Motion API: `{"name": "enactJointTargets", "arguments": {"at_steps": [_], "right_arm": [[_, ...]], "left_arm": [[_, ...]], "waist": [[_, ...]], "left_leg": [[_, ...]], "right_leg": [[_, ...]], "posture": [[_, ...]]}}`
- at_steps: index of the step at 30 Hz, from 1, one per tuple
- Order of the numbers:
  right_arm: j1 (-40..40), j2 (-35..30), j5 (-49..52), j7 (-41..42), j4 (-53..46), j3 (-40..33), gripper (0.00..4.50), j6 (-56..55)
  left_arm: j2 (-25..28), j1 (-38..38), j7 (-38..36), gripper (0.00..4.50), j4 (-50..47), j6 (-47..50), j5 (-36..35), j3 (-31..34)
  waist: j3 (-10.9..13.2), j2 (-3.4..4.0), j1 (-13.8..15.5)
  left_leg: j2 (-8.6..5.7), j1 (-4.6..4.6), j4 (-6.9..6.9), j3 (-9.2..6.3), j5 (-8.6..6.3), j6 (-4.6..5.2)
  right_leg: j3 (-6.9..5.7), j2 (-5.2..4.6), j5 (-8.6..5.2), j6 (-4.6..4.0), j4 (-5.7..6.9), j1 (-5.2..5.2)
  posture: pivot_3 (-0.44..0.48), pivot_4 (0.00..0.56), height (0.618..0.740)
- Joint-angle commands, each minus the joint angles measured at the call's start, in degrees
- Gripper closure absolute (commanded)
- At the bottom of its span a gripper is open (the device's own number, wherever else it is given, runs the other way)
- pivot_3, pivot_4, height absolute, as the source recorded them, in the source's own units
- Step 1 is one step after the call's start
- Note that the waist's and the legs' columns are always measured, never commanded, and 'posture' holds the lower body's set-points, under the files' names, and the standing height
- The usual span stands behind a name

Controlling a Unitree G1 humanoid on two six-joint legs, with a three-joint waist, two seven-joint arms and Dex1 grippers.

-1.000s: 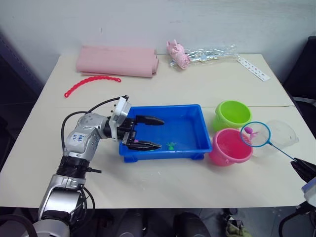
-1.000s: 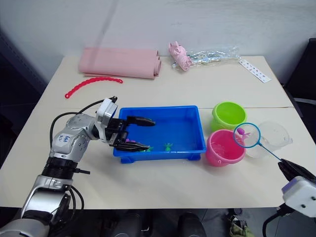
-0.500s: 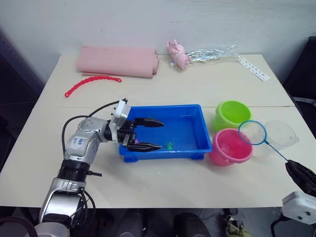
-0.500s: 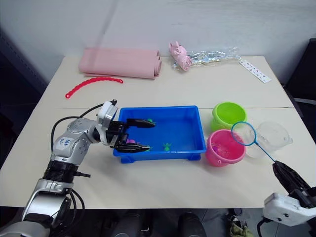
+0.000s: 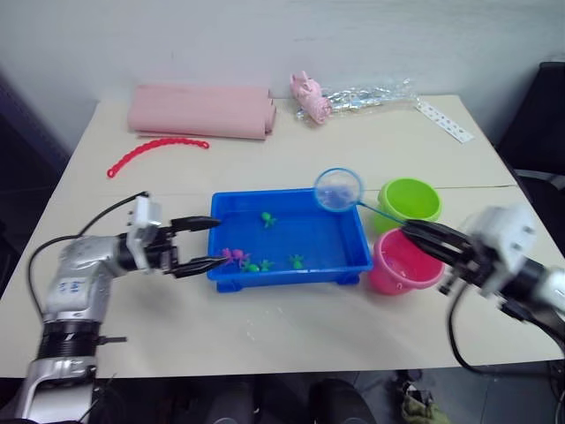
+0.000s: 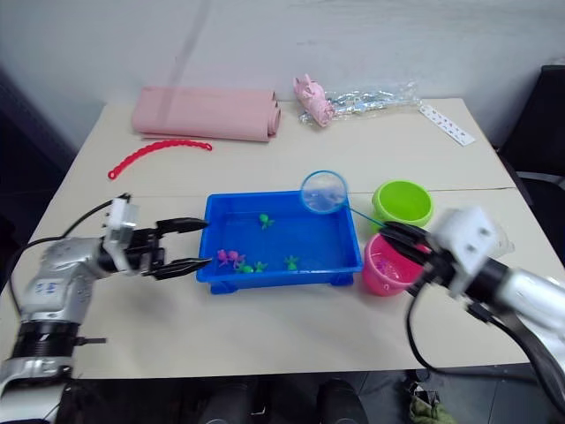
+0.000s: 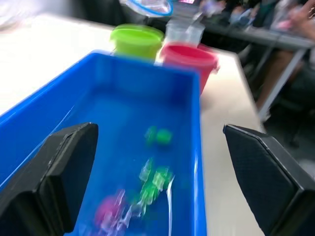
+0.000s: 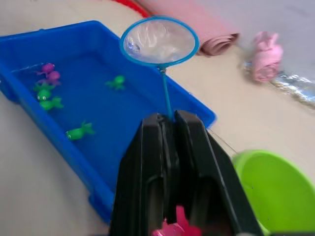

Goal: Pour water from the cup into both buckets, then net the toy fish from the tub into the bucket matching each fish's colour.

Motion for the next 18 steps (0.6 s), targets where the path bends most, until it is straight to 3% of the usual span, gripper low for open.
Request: {"name": "enactJointTargets", "arguments": {"at_steps": [1,10,18], "right_arm": [[-11.4,3.4,-3.7,2.0,5.0,11.5,4.50,5.4],[-26.3,6.6,-20.8,11.5,18.9,29.3,4.50,-2.6],[-29.6,12.5,-27.8,14.2,25.2,33.4,4.50,-3.3]], "left_arm": [[3.2,3.9,1.0,0.05,-3.9,-0.1,0.1,3.5],[6.4,15.0,5.1,0.05,-12.2,2.4,-0.8,9.8],[7.2,17.3,7.3,0.05,-14.5,4.1,-0.4,9.0]], "waist": [[0.0,0.00,0.1],[0.0,-0.12,-0.5],[0.0,-0.13,-1.2]], "left_leg": [[-0.01,0.00,-0.01,-0.01,0.00,0.01],[-0.12,-0.14,0.04,0.02,-0.13,0.16],[-0.08,-0.06,0.05,0.01,-0.08,0.08]], "right_leg": [[-0.02,-0.02,0.00,0.00,0.01,0.00],[-0.07,-0.20,0.04,0.07,-0.02,-0.02],[-0.07,-0.18,0.04,0.07,0.31,-0.08]], "posture": [[0.000,0.150,0.740],[0.000,0.150,0.740],[0.000,0.150,0.740]]}}
